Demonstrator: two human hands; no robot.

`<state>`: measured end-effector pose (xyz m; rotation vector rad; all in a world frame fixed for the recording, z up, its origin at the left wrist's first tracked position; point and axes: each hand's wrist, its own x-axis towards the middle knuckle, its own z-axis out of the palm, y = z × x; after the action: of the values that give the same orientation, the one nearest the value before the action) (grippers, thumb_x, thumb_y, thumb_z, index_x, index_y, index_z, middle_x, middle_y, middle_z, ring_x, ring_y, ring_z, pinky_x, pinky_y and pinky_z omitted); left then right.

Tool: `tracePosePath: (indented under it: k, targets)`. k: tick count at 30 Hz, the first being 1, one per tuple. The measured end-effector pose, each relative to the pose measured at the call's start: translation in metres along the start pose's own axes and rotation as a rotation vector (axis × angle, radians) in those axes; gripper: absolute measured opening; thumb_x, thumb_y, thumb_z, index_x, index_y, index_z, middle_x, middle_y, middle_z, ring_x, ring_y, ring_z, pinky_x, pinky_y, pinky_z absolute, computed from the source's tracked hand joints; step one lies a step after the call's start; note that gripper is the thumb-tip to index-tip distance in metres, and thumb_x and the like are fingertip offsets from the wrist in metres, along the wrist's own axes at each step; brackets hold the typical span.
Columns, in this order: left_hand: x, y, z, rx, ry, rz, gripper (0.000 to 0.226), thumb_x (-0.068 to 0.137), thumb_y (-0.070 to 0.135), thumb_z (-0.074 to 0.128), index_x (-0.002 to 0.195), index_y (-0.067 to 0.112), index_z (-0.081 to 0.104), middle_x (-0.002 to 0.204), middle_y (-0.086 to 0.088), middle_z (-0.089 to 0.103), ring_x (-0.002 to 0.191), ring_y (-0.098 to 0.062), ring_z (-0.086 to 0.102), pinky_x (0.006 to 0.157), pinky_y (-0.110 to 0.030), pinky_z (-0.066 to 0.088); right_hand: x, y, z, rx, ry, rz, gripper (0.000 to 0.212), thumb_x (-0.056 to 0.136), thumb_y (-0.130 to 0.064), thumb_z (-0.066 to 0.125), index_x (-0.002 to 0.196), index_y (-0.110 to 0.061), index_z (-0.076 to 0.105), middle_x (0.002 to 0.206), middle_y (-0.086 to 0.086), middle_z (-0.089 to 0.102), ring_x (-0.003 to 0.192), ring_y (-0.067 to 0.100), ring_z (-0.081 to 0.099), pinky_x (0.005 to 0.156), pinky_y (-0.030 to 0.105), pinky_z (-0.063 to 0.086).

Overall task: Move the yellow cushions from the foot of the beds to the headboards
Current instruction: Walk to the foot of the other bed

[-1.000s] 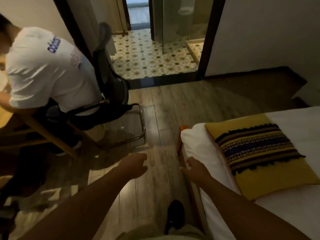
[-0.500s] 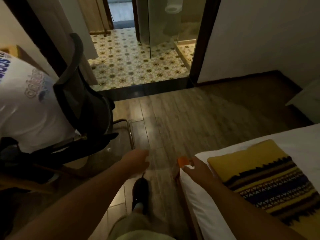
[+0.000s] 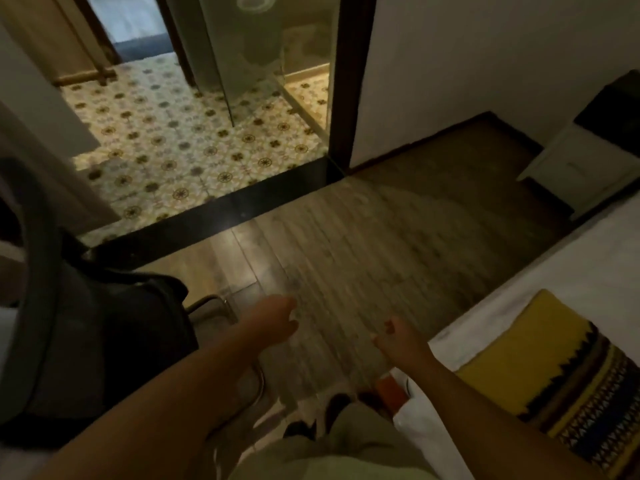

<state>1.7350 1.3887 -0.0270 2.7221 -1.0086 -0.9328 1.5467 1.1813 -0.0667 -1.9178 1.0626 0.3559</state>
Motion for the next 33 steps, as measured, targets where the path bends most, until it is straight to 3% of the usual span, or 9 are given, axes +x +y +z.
tracePosePath:
  k: [6,12,15,18,22,27,30,31,33]
  targets:
    - [0.097,0.032,-0.050,0.032,-0.117,0.120,0.056,0.095,0.035,0.053,0.147,0.018,0.039,0.146,-0.009,0.048,0.131,-0.025,0.050,0.107,-0.038,0.043,0.075,-0.022,-0.041,0.060,0.061,0.054,0.058,0.088,-0.048,0.064,0.135,-0.018,0.048,0.115,0.000,0.056,0.097,0.012,0.056,0.075,0.029,0.048]
    - [0.204,0.087,-0.110,0.120,-0.113,0.198,0.050,0.093,0.035,0.057,0.140,0.019,0.046,0.138,-0.007,0.055,0.123,-0.024,0.055,0.103,-0.039,0.047,0.169,-0.047,-0.098,0.152,0.103,0.096,0.070,0.087,-0.050,0.065,0.144,-0.016,0.044,0.143,0.007,0.052,0.125,0.024,0.053,0.091,0.030,0.043]
    - [0.251,0.119,-0.137,0.173,-0.088,0.236,0.048,0.092,0.035,0.059,0.136,0.021,0.048,0.134,-0.006,0.058,0.120,-0.022,0.057,0.102,-0.038,0.048,0.199,-0.050,-0.130,0.207,0.113,0.137,0.070,0.084,-0.051,0.065,0.141,-0.017,0.046,0.139,0.007,0.053,0.113,0.021,0.055,0.090,0.032,0.044]
    - [0.292,0.157,-0.156,0.209,-0.097,0.289,0.047,0.091,0.035,0.060,0.135,0.022,0.049,0.133,-0.006,0.057,0.120,-0.022,0.056,0.103,-0.039,0.048,0.217,-0.048,-0.162,0.250,0.169,0.151,0.069,0.084,-0.051,0.065,0.141,-0.018,0.046,0.137,0.005,0.054,0.114,0.020,0.055,0.087,0.029,0.043]
    - [0.346,0.221,-0.169,0.325,-0.155,0.416,0.045,0.094,0.032,0.056,0.136,0.018,0.048,0.138,-0.007,0.053,0.124,-0.024,0.053,0.103,-0.035,0.044,0.222,-0.028,-0.200,0.343,0.279,0.205,0.059,0.083,-0.050,0.065,0.134,-0.022,0.051,0.122,-0.001,0.059,0.089,0.003,0.051,0.070,0.022,0.041]
    - [0.404,0.318,-0.158,0.400,-0.278,0.606,0.051,0.097,0.030,0.051,0.145,0.014,0.040,0.151,-0.009,0.041,0.136,-0.024,0.041,0.111,-0.034,0.034,0.219,0.020,-0.243,0.435,0.417,0.352,0.049,0.090,-0.047,0.061,0.131,-0.021,0.052,0.126,0.004,0.059,0.106,0.020,0.056,0.090,0.033,0.048]
    - [0.435,0.381,-0.140,0.474,-0.345,0.750,0.049,0.098,0.024,0.049,0.145,0.014,0.040,0.150,-0.009,0.041,0.136,-0.023,0.041,0.107,-0.029,0.034,0.219,0.050,-0.268,0.507,0.485,0.430,0.045,0.095,-0.035,0.062,0.133,-0.012,0.053,0.132,0.007,0.058,0.118,0.025,0.057,0.089,0.018,0.044]
    - [0.444,0.402,-0.134,0.516,-0.372,0.805,0.044,0.099,0.021,0.047,0.142,0.013,0.044,0.147,-0.008,0.044,0.135,-0.024,0.043,0.108,-0.030,0.034,0.219,0.059,-0.275,0.519,0.518,0.461,0.045,0.096,-0.032,0.062,0.133,-0.009,0.052,0.135,0.010,0.058,0.118,0.025,0.056,0.087,0.014,0.043]
    - [0.461,0.445,-0.121,0.604,-0.461,0.902,0.027,0.100,0.013,0.043,0.122,0.010,0.058,0.129,-0.005,0.055,0.124,-0.024,0.049,0.110,-0.033,0.036,0.219,0.072,-0.290,0.540,0.580,0.540,0.054,0.095,-0.037,0.062,0.139,-0.008,0.048,0.142,0.010,0.054,0.123,0.024,0.055,0.095,0.023,0.043]
